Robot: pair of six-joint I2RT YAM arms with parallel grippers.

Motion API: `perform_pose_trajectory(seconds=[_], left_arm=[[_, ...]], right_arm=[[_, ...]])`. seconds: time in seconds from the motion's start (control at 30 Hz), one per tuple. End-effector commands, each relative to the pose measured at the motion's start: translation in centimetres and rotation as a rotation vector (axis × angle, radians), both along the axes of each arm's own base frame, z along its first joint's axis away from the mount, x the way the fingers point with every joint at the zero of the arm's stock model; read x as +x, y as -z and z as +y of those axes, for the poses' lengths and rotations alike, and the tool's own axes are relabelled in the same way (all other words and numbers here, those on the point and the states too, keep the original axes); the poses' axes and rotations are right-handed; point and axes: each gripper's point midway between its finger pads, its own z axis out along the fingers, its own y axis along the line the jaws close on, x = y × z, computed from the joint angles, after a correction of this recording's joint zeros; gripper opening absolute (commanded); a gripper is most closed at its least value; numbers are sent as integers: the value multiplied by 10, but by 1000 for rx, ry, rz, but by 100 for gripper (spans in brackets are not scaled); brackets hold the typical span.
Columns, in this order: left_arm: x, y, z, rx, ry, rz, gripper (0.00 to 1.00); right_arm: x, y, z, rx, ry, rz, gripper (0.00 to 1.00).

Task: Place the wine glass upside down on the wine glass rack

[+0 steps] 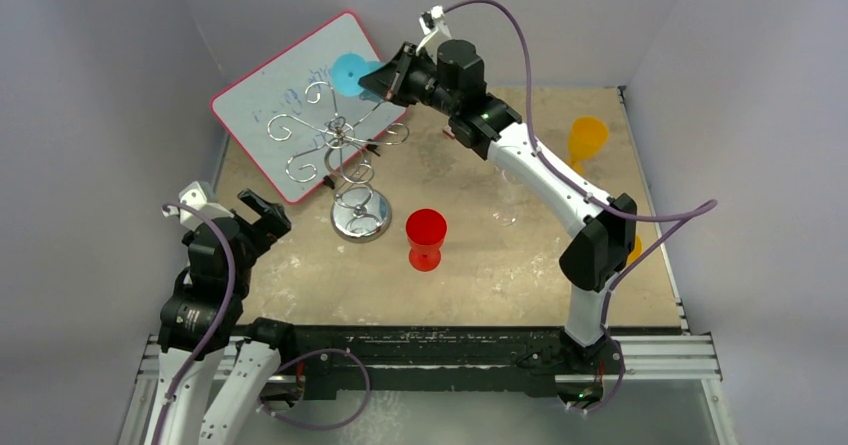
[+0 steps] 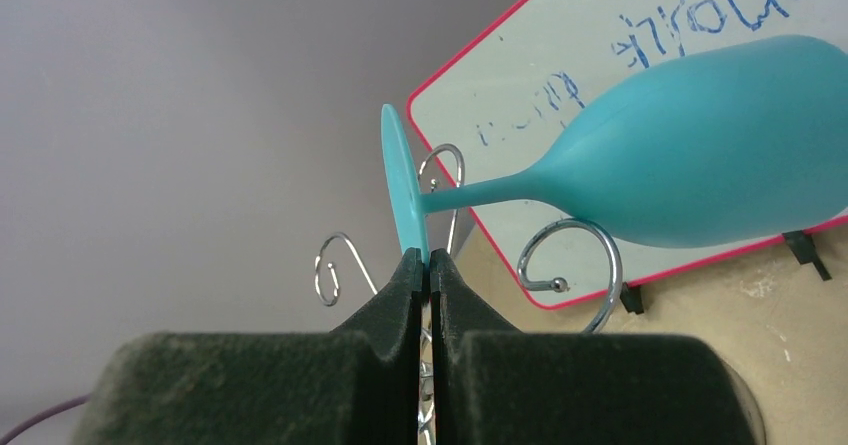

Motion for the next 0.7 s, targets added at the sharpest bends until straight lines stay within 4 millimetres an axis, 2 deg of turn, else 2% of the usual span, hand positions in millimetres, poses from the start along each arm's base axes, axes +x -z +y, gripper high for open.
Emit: perform_pose_trajectory(seconds=[0.0, 0.67], left_arm=[[2, -9, 9, -8, -58, -48, 100], [2, -6, 9, -7, -64, -34, 99]], right_arm=[[-22, -47, -9, 89, -44, -83, 0], [-22, -28, 0, 59, -90, -37, 0]])
